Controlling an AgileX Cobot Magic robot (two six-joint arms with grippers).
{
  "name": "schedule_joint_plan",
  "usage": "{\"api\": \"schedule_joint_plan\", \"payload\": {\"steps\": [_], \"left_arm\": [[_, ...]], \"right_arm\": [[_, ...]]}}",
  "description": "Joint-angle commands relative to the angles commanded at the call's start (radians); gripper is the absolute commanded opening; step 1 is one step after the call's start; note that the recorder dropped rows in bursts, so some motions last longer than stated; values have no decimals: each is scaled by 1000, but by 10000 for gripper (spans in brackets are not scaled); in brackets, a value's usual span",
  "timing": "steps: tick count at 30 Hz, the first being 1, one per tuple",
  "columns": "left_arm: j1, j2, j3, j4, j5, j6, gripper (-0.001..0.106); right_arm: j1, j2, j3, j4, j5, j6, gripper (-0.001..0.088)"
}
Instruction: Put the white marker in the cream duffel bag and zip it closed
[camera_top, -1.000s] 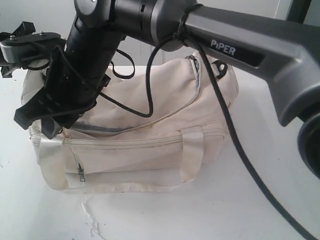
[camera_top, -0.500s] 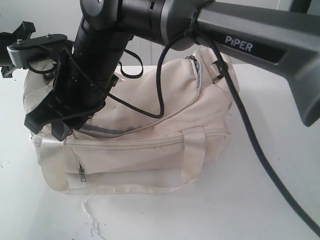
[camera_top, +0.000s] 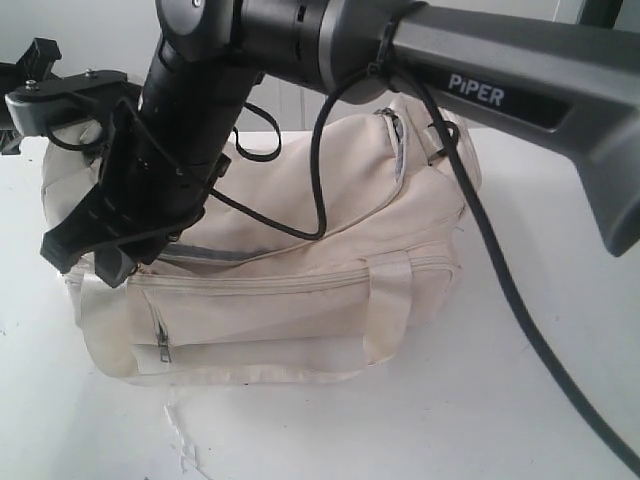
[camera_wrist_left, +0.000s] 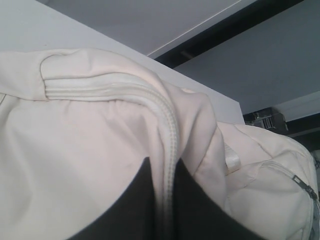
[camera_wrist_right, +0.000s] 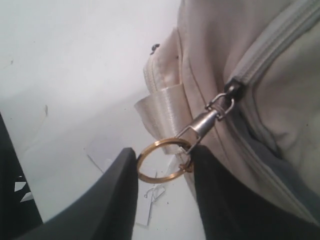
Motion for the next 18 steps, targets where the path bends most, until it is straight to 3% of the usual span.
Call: {"api": "schedule_joint_plan", "payload": {"steps": [15,18], "left_arm": [[2,0,0,0,-2,0,3],[2,0,0,0,-2,0,3]], "right_arm": [[-2,-53,26,-76,0,23,0],[0,-53,77,-76,0,25,0]]}}
